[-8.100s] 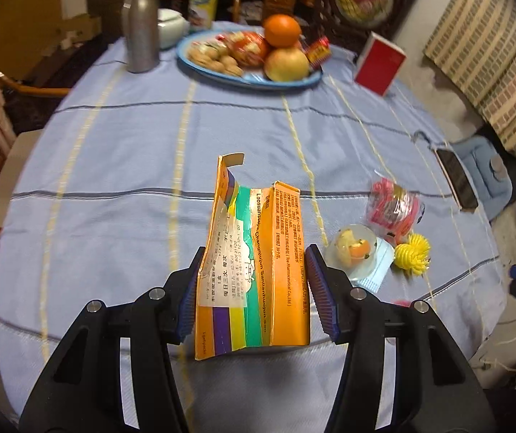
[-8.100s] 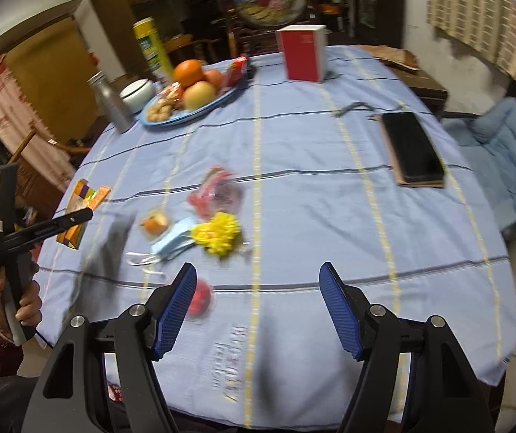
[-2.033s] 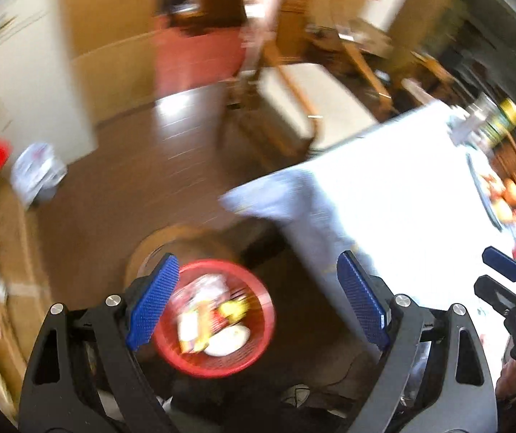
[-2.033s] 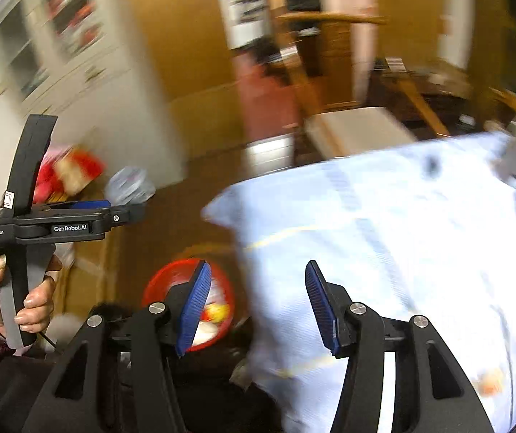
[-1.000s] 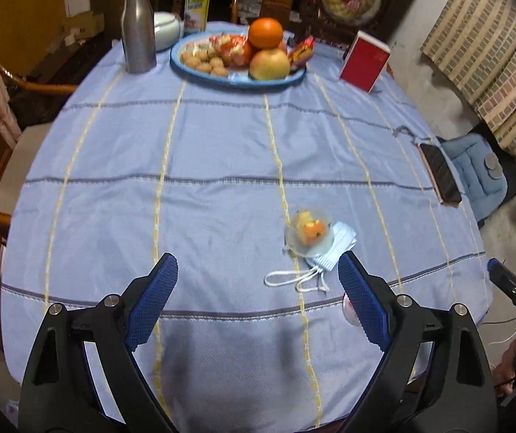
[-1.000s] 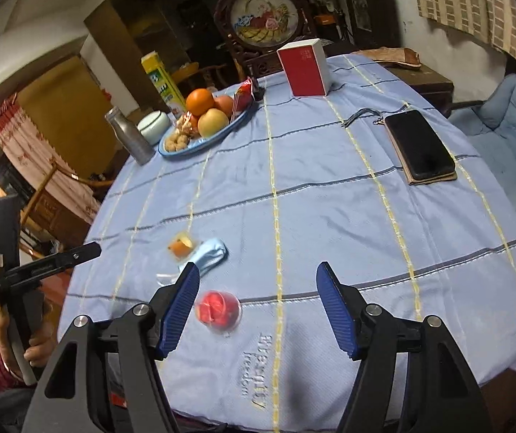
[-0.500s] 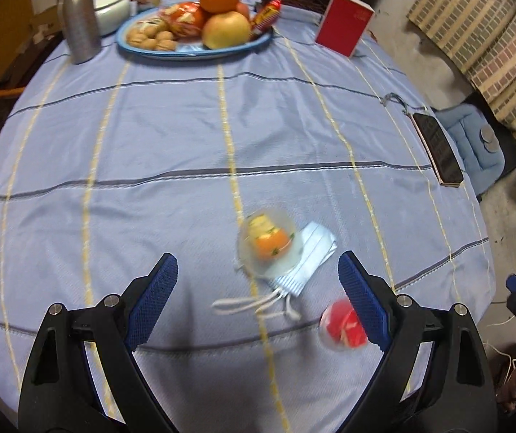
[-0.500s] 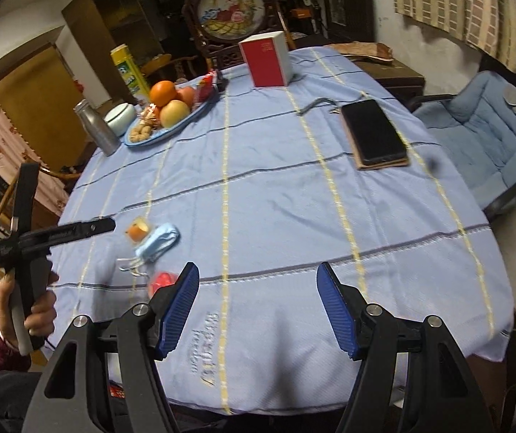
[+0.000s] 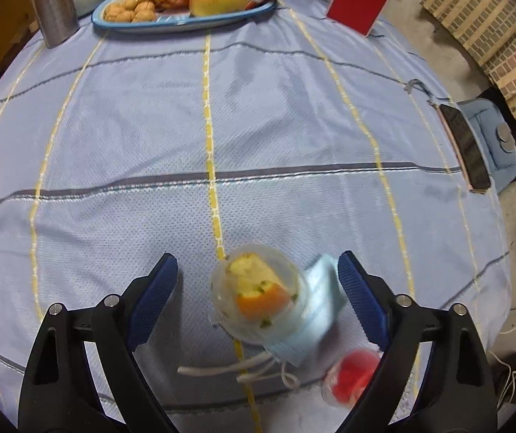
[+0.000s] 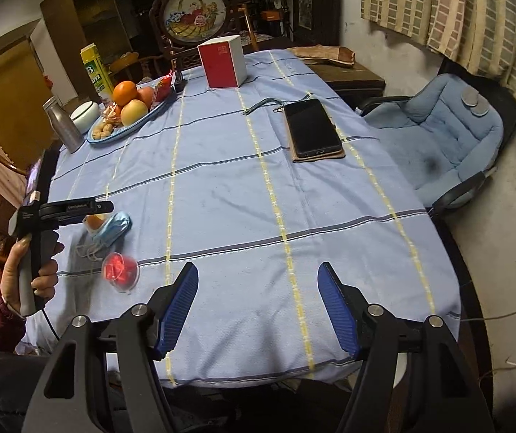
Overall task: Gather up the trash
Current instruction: 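Grasp the clear cup holding orange peel with the left gripper, then grasp the clear cup of red jelly with the right gripper while the left holds its cup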
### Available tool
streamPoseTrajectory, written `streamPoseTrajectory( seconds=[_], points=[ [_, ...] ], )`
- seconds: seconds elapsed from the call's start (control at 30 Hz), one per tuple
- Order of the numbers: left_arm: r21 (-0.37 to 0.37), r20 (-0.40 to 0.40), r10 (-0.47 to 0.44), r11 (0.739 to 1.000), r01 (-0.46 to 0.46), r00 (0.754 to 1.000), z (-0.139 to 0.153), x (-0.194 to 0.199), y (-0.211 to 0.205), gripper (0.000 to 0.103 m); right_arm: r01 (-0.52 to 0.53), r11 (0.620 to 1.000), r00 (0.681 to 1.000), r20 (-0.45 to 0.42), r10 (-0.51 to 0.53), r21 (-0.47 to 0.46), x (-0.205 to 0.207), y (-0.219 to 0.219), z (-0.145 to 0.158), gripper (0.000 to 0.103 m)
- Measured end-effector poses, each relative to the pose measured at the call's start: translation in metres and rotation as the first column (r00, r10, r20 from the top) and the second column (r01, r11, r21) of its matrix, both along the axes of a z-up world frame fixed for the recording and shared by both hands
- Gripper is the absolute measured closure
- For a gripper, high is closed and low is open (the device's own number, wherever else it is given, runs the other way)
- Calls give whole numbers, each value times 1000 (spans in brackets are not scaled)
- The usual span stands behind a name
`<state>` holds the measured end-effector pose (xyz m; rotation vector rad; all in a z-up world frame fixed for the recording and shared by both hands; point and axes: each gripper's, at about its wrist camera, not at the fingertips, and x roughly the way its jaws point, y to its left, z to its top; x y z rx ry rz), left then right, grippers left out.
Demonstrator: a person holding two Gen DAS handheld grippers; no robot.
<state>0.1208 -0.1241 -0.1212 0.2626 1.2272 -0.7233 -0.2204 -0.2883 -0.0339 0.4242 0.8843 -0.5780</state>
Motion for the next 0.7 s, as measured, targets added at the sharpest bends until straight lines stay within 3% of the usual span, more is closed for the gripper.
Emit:
streamPoseTrajectory(
  seconds=[0.03,0.1,0.33,0.47,0.7],
  points=[
    [-11,-15,1,1000,-1,1000,-4,1,1,33,-6,1000,1000,-3,6,-7,0,0,1,35],
    [-17,-18,2,1000,-2,1000,-4,2,3,52,-25,999,1000,-8,25,-27,3,1,4,35],
    [-107,89,22,994,-12,996,39,-11,24,51,-111,993,994,9,111,-31,23,5,6,35],
    [-148,112,67,988,-50,991,68,-13,48,51,-181,983,983,28,182,-16,41,12,5,35],
    [-153,139,166,978,-144,976,90,-20,96,51,-298,950,954,59,294,88,80,25,-11,35]
  ],
)
